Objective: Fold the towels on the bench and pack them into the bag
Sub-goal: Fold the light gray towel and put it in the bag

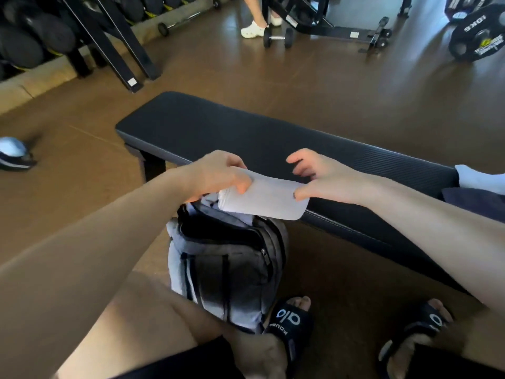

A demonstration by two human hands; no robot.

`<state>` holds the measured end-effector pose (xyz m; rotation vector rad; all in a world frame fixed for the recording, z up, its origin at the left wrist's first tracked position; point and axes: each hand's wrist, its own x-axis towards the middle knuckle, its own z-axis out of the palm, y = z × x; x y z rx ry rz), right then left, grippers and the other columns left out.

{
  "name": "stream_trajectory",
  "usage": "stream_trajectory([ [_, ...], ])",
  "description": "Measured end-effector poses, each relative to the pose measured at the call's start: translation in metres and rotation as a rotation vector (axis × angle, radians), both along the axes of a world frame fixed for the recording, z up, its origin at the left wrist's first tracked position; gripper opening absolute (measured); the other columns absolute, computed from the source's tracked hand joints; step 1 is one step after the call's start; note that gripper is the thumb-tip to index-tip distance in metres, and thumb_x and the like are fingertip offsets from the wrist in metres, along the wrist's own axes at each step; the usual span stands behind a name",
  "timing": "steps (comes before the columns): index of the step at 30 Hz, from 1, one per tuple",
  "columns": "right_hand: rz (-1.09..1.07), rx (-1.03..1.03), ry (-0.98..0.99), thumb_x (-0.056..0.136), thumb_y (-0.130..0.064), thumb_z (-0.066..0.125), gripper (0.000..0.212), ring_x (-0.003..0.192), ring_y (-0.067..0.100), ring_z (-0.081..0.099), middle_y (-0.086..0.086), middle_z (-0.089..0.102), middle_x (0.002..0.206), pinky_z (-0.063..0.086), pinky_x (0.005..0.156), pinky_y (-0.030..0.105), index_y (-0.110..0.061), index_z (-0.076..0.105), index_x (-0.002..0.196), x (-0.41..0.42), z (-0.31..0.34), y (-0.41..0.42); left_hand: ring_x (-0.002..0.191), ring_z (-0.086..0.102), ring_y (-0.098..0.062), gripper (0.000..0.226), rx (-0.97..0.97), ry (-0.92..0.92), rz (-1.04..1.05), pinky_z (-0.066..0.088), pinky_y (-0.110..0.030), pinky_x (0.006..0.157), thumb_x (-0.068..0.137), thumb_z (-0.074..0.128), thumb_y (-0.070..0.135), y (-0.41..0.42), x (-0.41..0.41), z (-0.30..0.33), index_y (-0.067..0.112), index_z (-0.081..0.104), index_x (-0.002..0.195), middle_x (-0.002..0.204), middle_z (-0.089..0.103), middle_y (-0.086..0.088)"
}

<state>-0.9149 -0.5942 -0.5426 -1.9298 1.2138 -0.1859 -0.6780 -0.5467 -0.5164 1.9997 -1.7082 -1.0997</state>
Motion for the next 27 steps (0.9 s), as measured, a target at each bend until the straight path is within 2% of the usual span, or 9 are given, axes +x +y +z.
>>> stream_trajectory([
  [2, 0.123, -0.013, -0.012, 0.08, -0.023, 0.078, 0.091, 0.138, 0.011, 0.038, -0.009, 0.04, 0.151, 0.035, 0.106, 0.03, -0.035, 0.027, 0.155, 0.027, 0.005, 0.008, 0.094, 0.058, -0.024, 0.02, -0.036, -0.042, -0.006, 0.044, -0.036, 0.073, 0.06, 0.066, 0.023, 0.003, 0.015, 0.005, 0.022, 0.073, 0.078, 0.096, 0.066, -0.008],
  [4, 0.231, -0.038, 0.04, 0.081, -0.035, 0.077, 0.089, 0.136, 0.01, 0.042, -0.012, 0.044, 0.15, 0.038, 0.108, 0.03, -0.032, 0.029, 0.156, 0.055, 0.006, 0.012, 0.098, 0.06, -0.026, 0.023, -0.054, -0.06, -0.016, 0.049, -0.043, 0.079, 0.059, 0.065, 0.024, 0.007, 0.03, 0.009, 0.024, 0.074, 0.08, 0.1, 0.067, -0.011],
  [7, 0.315, -0.108, 0.142, 0.081, -0.047, 0.074, 0.049, 0.104, 0.017, 0.063, -0.006, 0.067, 0.113, 0.051, 0.086, 0.035, -0.025, 0.062, 0.123, 0.086, 0.002, 0.014, 0.103, 0.058, -0.023, 0.025, -0.039, -0.044, -0.032, 0.052, -0.046, 0.087, 0.065, 0.067, 0.016, 0.012, 0.051, 0.009, 0.027, 0.076, 0.085, 0.103, 0.066, -0.004],
  [10, 0.353, -0.181, 0.18, 0.079, -0.054, 0.075, 0.041, 0.085, 0.023, 0.063, 0.002, 0.065, 0.092, 0.046, 0.067, 0.035, -0.018, 0.065, 0.097, 0.104, -0.007, 0.012, 0.101, 0.06, -0.024, 0.03, -0.05, -0.061, -0.032, 0.053, -0.046, 0.084, 0.069, 0.066, 0.009, 0.02, 0.066, 0.004, 0.027, 0.075, 0.091, 0.102, 0.067, -0.005],
  [14, 0.372, -0.097, 0.168, 0.073, -0.053, 0.08, 0.068, 0.1, 0.012, 0.057, -0.01, 0.056, 0.113, 0.046, 0.075, 0.027, -0.027, 0.052, 0.129, 0.121, -0.006, 0.018, 0.099, 0.062, -0.028, 0.039, -0.065, -0.033, -0.024, 0.054, -0.056, 0.085, 0.057, 0.061, 0.013, 0.032, 0.077, -0.002, 0.029, 0.077, 0.089, 0.1, 0.069, -0.008],
  [17, 0.387, 0.023, 0.142, 0.075, -0.05, 0.08, 0.041, 0.088, 0.011, 0.062, -0.009, 0.064, 0.097, 0.046, 0.07, 0.025, -0.025, 0.061, 0.102, 0.131, -0.012, 0.019, 0.098, 0.063, -0.025, 0.038, -0.072, -0.053, -0.059, 0.056, -0.053, 0.084, 0.065, 0.063, 0.004, 0.031, 0.083, -0.001, 0.028, 0.076, 0.09, 0.1, 0.068, -0.006],
  [20, 0.36, -0.05, 0.101, 0.077, -0.05, 0.079, 0.036, 0.06, 0.004, 0.049, -0.011, 0.051, 0.069, 0.034, 0.056, 0.02, -0.024, 0.055, 0.075, 0.136, -0.015, 0.02, 0.097, 0.063, -0.022, 0.038, -0.079, -0.088, -0.069, 0.057, -0.05, 0.083, 0.072, 0.063, -0.003, 0.027, 0.09, -0.003, 0.026, 0.076, 0.093, 0.099, 0.068, -0.004],
  [24, 0.262, -0.155, 0.056, 0.081, -0.048, 0.075, 0.039, 0.054, 0.007, 0.045, -0.008, 0.049, 0.065, 0.031, 0.052, 0.022, -0.02, 0.051, 0.07, 0.139, -0.02, 0.023, 0.103, 0.061, -0.015, 0.045, -0.181, -0.02, 0.078, 0.054, -0.033, 0.083, 0.077, 0.066, -0.001, 0.026, 0.099, -0.018, 0.026, 0.068, 0.113, 0.109, 0.064, 0.003],
  [27, 0.099, -0.268, 0.055, 0.086, -0.047, 0.07, 0.038, 0.065, 0.017, 0.055, -0.004, 0.054, 0.072, 0.038, 0.055, 0.03, -0.017, 0.05, 0.074, 0.146, -0.038, 0.026, 0.113, 0.055, -0.017, 0.056, -0.196, 0.118, 0.341, 0.046, -0.024, 0.076, 0.084, 0.069, 0.015, 0.03, 0.1, -0.046, 0.025, 0.048, 0.135, 0.123, 0.056, 0.001],
])
